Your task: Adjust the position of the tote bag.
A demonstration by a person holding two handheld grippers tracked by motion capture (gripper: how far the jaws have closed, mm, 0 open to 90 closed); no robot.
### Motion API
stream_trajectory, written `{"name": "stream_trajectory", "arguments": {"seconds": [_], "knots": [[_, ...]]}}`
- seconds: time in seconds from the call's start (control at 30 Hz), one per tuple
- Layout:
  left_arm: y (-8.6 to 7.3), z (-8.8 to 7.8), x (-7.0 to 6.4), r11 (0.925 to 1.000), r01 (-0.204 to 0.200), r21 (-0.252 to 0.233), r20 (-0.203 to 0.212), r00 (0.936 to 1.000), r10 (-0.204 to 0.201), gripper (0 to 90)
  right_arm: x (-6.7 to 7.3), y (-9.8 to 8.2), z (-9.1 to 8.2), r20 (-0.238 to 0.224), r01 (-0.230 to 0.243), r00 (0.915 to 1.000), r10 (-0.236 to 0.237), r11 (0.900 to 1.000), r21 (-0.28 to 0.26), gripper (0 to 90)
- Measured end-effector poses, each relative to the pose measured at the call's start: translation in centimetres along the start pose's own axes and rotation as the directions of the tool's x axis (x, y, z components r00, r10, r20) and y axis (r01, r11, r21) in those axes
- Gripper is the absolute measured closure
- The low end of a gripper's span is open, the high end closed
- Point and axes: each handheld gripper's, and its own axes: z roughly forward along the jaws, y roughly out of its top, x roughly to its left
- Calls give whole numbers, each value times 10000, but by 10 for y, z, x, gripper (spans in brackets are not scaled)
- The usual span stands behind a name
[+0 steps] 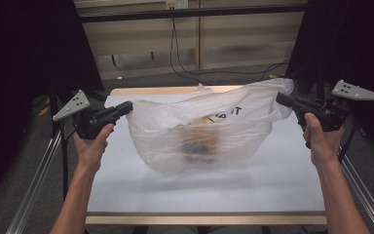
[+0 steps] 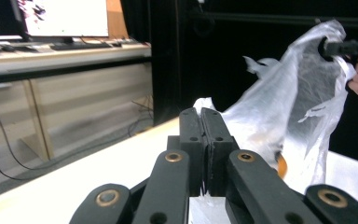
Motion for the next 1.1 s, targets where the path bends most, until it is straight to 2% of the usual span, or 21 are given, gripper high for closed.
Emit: {"name": "stream_trajectory", "arguments": {"seconds": [0.13,0.2,0.27,0.3,0.4,0.57,0.67,0.83,0.93,0.97,1.07,1.1], "knots": [[-10,4,0,9998,114,146,143,9998,-116,887,1,-10,1,-195,-27,9998,32,9997,229,890],[-13,6,1,9993,88,354,59,9999,-91,887,3,-15,2,-219,-66,9997,73,9994,329,890],[-14,5,2,9993,65,358,11,10000,-65,887,3,-21,2,-277,-90,9996,99,9994,338,891],[-14,5,3,9993,66,359,93,9999,-69,887,2,-24,2,-271,-129,9995,138,9993,344,890],[-16,4,5,9988,-75,490,-11,10000,76,887,-2,-32,4,-307,-306,9990,318,9988,377,890],[-26,4,12,9971,173,740,-111,9998,-166,888,-9,-40,8,-332,-571,9977,587,9972,491,890],[-31,4,17,9952,139,966,-67,9999,-133,888,-10,-44,10,-316,-629,9974,651,9957,675,890],[-43,4,24,9911,289,1298,-208,9994,-265,888,-9,-48,13,-258,-582,9978,607,9944,876,891],[-46,5,26,9879,271,1530,-501,9985,-197,888,-9,-51,17,-306,-522,9980,558,9928,1082,890],[-47,5,28,9887,263,1473,-344,9992,-215,888,-9,-52,19,-283,-525,9980,560,9923,1119,890],[-51,6,30,9875,319,1543,-343,9990,-269,889,-9,-55,23,-255,-457,9984,496,9900,1333,890],[-52,6,31,9850,341,1690,-496,9984,-261,890,-9,-57,24,-231,-459,9985,497,9889,1415,890]]}}
